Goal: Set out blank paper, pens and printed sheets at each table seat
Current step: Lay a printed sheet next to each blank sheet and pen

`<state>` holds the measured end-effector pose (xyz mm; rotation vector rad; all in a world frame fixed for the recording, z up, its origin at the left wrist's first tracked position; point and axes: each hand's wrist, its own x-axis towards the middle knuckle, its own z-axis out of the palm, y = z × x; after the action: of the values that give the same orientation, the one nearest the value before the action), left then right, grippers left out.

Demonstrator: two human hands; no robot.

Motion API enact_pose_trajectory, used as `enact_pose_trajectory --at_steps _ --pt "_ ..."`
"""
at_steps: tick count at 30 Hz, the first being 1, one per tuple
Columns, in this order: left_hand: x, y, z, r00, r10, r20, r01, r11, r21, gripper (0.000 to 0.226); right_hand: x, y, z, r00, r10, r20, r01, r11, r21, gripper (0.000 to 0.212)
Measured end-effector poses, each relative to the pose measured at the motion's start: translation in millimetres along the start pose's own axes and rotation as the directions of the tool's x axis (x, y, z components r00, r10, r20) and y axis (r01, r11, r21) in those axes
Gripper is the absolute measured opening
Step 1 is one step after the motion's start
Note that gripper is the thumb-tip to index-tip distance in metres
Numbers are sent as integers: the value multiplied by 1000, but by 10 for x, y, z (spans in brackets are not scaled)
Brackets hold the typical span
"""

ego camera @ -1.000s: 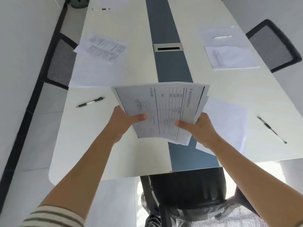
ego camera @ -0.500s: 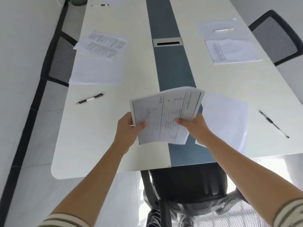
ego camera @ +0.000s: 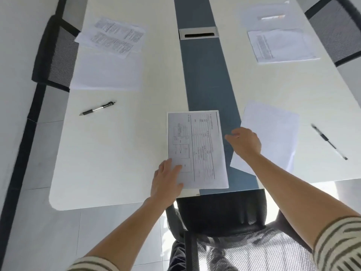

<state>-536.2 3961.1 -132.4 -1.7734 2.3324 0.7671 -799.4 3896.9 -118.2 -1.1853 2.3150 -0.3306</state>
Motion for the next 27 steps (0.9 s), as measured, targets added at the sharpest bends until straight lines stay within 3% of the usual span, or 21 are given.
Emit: enact_pose_trajectory --at_steps 2,6,12,24,27 --pt "54 57 117 999 32 30 -34 998 51 56 -23 356 -69 990 -33 -134 16 992 -127 43" --pt "127 118 246 995 72 67 -81 985 155 61 -115 991 -33 991 88 103 -47 937 -345 76" --pt "184 123 231 997 41 73 -51 989 140 65 -191 1221 -9 963 -134 234 219 896 -387 76" --pt "173 207 205 998 18 54 -25 991 135 62 -160 1195 -62 954 -167 248 254 890 -378 78" --pt "196 228 206 1000 0 31 -4 995 99 59 -72 1274 -202 969 -192 156 235 913 -334 74"
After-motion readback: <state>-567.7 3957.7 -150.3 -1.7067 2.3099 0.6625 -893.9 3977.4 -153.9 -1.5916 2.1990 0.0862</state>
